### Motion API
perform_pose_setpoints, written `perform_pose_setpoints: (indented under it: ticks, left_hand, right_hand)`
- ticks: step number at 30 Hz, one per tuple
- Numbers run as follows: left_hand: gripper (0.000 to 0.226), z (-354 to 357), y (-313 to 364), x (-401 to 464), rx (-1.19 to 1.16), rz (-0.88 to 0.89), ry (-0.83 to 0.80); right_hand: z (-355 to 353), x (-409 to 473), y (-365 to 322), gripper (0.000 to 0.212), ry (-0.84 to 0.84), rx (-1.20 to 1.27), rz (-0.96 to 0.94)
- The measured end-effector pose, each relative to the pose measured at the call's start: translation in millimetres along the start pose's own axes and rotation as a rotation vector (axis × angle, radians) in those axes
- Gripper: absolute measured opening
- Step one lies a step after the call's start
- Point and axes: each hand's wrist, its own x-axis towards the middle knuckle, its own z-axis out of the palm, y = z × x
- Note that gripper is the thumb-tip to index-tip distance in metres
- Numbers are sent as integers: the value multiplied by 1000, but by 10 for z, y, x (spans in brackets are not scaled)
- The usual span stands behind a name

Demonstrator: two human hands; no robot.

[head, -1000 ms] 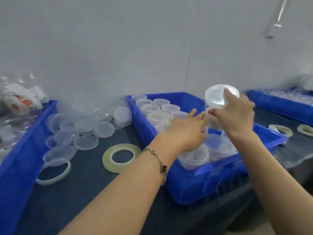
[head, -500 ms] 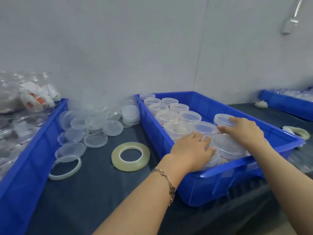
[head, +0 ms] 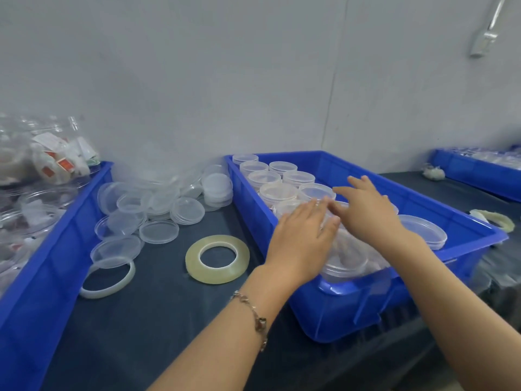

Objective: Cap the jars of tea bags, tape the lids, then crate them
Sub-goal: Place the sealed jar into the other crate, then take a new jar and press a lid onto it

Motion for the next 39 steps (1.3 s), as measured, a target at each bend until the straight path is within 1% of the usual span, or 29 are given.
perform_pose_setpoints:
  ticks: [2, 6, 8, 11, 14, 17, 19, 22, 24, 26, 28, 30, 31, 33, 34, 37, 39]
  left_hand:
    - [50, -222, -83, -84, -35, -33, 97]
    - [49, -804, -311, -385, -38, -132, 362]
    - [43, -1094, -452, -591, -21, -227, 447]
    - [20, -1442, -705, -945, 95, -398, 469]
    - [20, -1720, -944, -1331, 298, -570, 468]
    - [27, -1915, -1132, -1659, 386, -731, 430]
    - [23, -2019, -1250, -1829, 391, -765, 415]
    - [24, -2196, -1385, -2009, 421, -789, 455]
    - [23, -2326, -1443, -2107, 449, -802, 483]
    - [15, -2484, -1508, -2188, 442, -813, 497]
    - [11, -2676, -1585, -2241, 430, -830, 505]
    - [8, -2884, -1676, -2296, 436, -867, 527]
    - [16, -2979, -1733, -2329, 457, -892, 554]
    - [38, -3150, -1852, -2414, 498, -949, 618]
    - [45, -3221, -1921, -2463, 495, -970, 633]
    - [61, -3425, -2131, -2597, 353, -1065, 624]
    - [73, -3582, -2275, -2679, 268, -1131, 625]
  right_hand:
    - [-29, -134, -302, 47, -4, 69, -111]
    - [0, -408, -1000, 38, 80, 319, -381]
    - [93, -501, -1390, 40, 47, 396, -457]
    - [289, -617, -1980, 47, -59, 455, -539]
    - [515, -789, -2497, 50, -185, 494, -636]
    - [713, -973, -2884, 52, -306, 477, -741]
    - [796, -1066, -3088, 49, -348, 485, -785]
    - [851, -1148, -3369, 41, -340, 546, -847]
    - [878, -1178, -3563, 42, -331, 540, -900]
    - [877, -1197, -3772, 43, -347, 546, -909]
    - [871, -1199, -3986, 41, -362, 579, -923]
    - [869, -1179, -4188, 45, -386, 589, -938]
    - [868, -1160, -4271, 49, -406, 578, -939]
    - [893, -1111, -4417, 54, -471, 596, -937]
    - [910, -1092, -4481, 58, -512, 617, -937]
    - [917, -1035, -4698, 74, -630, 622, -909]
    - [862, -983, -4906, 70, -693, 658, -884]
